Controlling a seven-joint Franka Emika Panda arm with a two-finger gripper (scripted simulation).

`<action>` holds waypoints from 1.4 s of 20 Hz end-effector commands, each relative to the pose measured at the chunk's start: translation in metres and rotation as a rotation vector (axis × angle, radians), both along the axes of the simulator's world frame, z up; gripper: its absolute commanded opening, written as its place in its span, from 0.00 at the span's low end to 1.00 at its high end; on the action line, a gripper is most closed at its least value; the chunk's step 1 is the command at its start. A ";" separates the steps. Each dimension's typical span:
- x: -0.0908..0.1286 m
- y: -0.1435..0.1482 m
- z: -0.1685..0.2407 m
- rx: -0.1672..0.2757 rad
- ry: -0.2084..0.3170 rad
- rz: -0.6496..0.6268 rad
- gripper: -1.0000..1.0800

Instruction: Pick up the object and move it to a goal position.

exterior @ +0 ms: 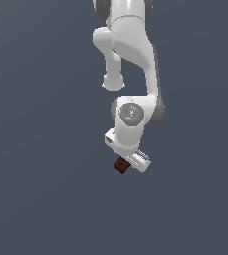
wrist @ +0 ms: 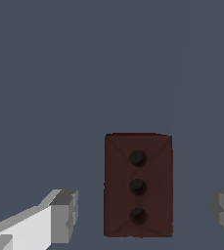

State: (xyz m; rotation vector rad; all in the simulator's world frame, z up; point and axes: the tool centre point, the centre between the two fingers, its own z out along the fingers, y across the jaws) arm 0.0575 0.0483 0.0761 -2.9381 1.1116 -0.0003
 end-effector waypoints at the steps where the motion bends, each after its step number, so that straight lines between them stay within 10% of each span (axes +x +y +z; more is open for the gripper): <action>1: 0.000 0.000 -0.005 0.000 0.001 -0.001 0.96; 15: 0.000 0.000 -0.049 0.000 0.000 -0.005 0.96; 16: 0.000 0.000 -0.049 0.000 0.000 -0.005 0.00; 28: -0.001 0.000 -0.049 0.000 0.001 -0.004 0.00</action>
